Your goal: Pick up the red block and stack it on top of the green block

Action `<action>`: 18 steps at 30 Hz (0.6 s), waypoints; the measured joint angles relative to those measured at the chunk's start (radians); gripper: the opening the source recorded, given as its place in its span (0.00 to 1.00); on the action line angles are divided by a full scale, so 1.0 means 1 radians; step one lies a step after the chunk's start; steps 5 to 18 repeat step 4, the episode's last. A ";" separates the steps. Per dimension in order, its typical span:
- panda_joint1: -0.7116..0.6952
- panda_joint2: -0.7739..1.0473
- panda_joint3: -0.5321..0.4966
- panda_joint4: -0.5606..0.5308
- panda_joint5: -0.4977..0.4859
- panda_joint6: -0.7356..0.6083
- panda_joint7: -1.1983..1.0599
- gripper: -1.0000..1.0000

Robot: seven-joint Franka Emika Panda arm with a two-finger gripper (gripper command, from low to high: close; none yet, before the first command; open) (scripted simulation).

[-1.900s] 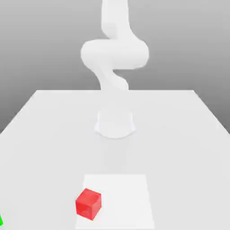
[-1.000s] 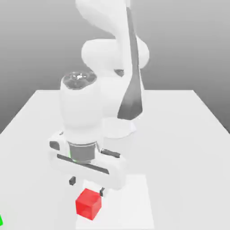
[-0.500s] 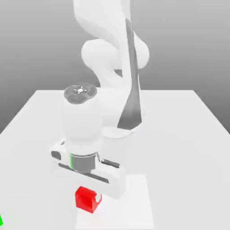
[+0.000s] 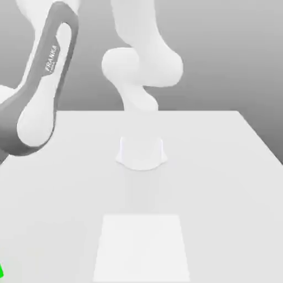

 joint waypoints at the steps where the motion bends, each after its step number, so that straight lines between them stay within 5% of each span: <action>1: -0.006 0.027 0.007 0.003 0.010 0.023 -0.006 1.00; 18: -0.006 0.027 0.007 0.003 0.010 0.023 -0.006 1.00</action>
